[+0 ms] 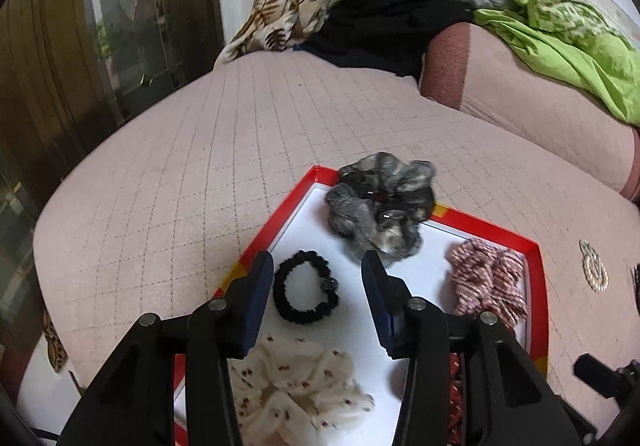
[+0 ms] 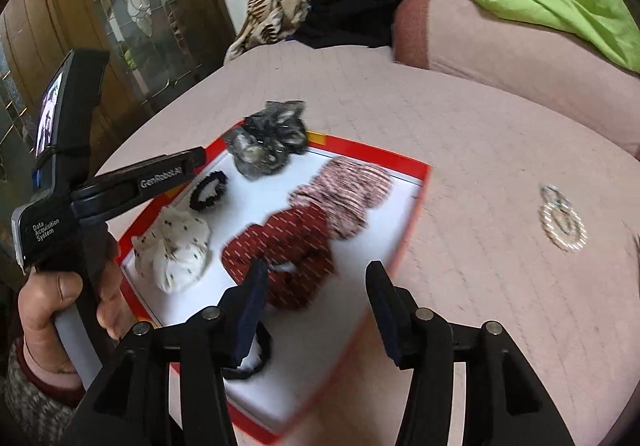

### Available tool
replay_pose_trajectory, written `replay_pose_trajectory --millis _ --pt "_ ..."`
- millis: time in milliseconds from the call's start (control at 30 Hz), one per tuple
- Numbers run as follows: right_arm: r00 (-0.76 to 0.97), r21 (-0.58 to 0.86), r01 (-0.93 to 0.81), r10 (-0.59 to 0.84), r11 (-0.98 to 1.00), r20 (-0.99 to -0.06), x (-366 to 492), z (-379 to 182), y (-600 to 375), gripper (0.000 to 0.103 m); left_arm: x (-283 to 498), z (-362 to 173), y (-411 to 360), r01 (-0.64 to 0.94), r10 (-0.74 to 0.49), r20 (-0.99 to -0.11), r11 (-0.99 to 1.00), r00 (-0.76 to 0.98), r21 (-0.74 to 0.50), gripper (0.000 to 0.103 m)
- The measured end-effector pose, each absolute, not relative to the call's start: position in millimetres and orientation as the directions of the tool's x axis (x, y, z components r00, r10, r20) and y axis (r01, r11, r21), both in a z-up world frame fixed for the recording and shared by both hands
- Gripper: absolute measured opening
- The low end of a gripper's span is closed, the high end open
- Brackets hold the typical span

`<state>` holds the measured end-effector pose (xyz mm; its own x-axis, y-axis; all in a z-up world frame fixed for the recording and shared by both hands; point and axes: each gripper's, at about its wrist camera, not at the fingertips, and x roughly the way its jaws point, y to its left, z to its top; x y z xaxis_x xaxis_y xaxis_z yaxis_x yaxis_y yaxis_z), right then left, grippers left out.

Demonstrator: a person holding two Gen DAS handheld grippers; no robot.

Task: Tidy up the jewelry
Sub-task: 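Release black beaded tie in tray with left tool while right tool drops red scrunchie, then move left tool to pearl bracelets while right tool approaches black claw clip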

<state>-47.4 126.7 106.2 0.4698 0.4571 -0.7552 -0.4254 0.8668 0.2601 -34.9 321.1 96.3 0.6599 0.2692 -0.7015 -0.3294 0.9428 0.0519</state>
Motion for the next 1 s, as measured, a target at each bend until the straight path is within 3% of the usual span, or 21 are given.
replay_pose_trajectory --millis 167,333,1000 --pt "0.494 0.243 -0.371 0.412 0.896 -0.766 -64 107 83 0.057 -53 105 284 -0.284 0.268 -0.699 0.954 0.663 0.096 0.047" --pt "0.510 0.237 -0.314 0.374 0.919 -0.775 -80 106 40 0.057 -85 113 238 -0.200 0.216 -0.708 0.974 0.672 0.107 0.056" --pt "0.586 0.204 -0.104 0.225 0.974 -0.778 -118 97 -102 0.060 -114 122 105 0.044 0.133 -0.750 0.977 0.648 0.211 0.062"
